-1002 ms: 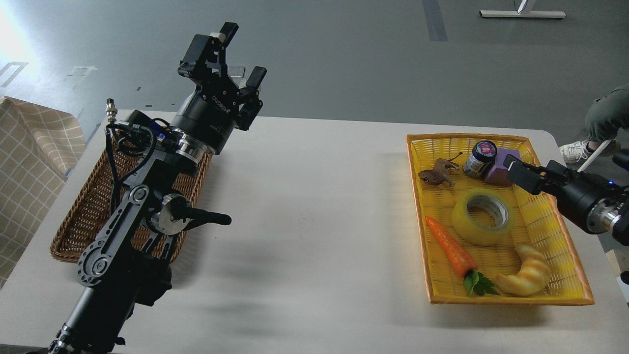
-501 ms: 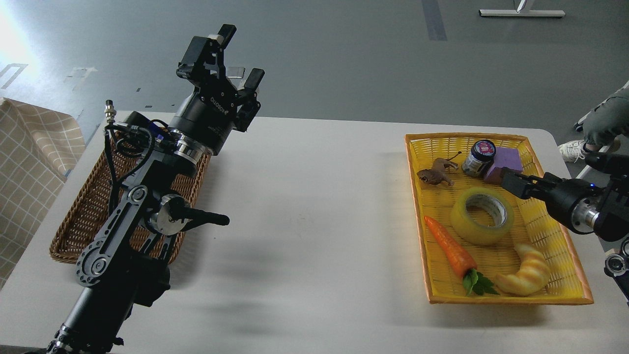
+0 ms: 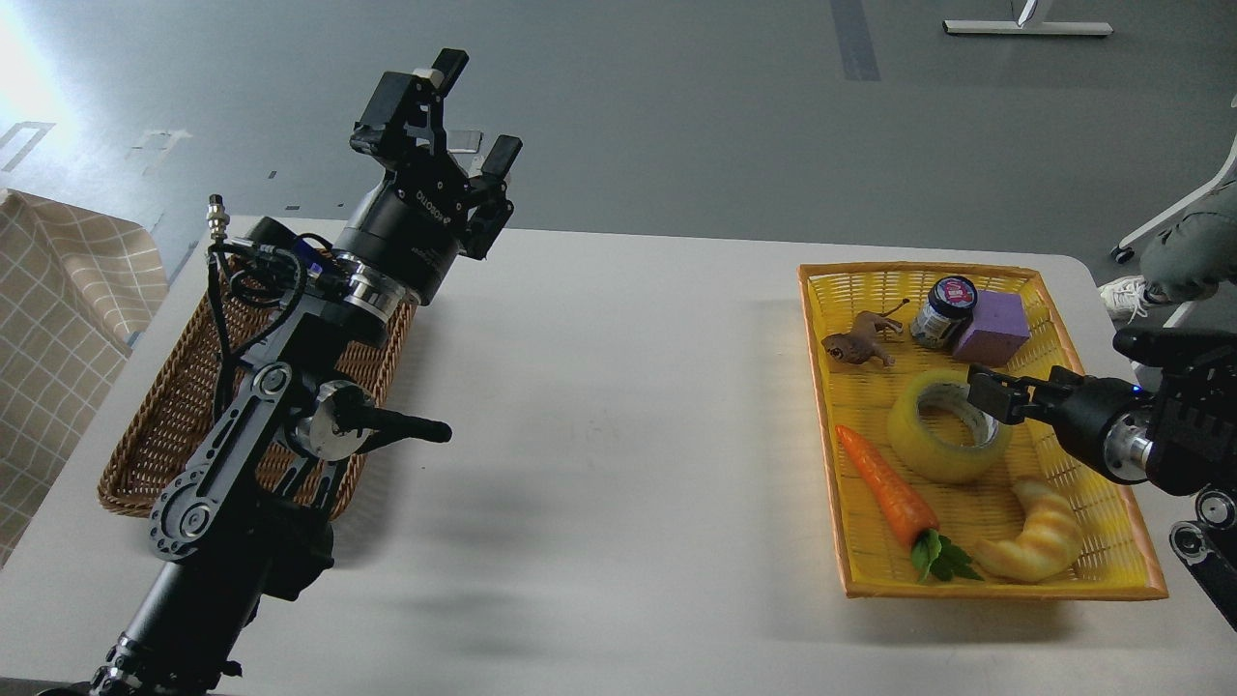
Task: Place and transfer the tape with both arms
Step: 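Lower the right gripper into the yellow basket toward the yellow tape roll, then grasp the yellow tape roll with the right gripper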
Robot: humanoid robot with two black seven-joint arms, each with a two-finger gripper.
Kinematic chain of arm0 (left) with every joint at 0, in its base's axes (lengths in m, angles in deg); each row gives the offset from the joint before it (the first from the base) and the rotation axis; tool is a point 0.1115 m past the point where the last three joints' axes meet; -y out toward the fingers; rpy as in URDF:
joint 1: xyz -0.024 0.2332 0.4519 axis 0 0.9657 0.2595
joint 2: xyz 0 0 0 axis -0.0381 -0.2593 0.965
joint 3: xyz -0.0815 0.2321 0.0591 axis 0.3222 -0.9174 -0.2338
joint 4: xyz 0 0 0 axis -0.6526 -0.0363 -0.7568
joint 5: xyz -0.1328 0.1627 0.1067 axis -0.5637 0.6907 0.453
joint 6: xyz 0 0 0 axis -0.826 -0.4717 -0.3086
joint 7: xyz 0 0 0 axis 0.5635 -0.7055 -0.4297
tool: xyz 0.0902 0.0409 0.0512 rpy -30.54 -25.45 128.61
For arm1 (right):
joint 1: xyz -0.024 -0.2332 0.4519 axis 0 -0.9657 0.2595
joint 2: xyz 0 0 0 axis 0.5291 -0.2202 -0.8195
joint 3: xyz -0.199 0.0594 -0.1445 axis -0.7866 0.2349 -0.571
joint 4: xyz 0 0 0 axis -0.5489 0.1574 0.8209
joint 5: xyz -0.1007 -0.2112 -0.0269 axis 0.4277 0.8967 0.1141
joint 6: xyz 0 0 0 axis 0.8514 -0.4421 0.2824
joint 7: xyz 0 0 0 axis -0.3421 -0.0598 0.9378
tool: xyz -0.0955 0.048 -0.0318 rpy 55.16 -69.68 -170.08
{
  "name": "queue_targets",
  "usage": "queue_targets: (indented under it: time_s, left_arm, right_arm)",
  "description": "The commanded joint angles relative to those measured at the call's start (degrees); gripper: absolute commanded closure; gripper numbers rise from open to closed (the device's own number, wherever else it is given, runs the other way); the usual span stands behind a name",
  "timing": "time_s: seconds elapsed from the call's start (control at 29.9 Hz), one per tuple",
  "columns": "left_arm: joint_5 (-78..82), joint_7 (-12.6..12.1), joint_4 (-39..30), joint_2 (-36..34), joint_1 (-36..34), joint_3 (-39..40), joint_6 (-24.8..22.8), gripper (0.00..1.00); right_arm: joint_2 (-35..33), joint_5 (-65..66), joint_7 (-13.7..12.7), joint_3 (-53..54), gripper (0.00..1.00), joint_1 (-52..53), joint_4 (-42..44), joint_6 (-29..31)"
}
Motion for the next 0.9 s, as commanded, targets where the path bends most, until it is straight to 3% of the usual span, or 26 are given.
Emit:
queue_targets:
  time_s: [0.0, 0.87]
  left_arm:
    - [0.1, 0.0, 0.0, 0.1, 0.1, 0.1, 0.1, 0.02]
    - [0.1, 0.1, 0.0, -0.2, 0.6, 0.3, 0.1, 0.02]
  right_arm:
    - [-0.1, 2.5, 0.1, -1.1, 0.04, 0.1, 0.1, 0.0]
    - [1.3, 2.6, 0.4, -1.5, 0.09, -0.5, 2.7, -0.2]
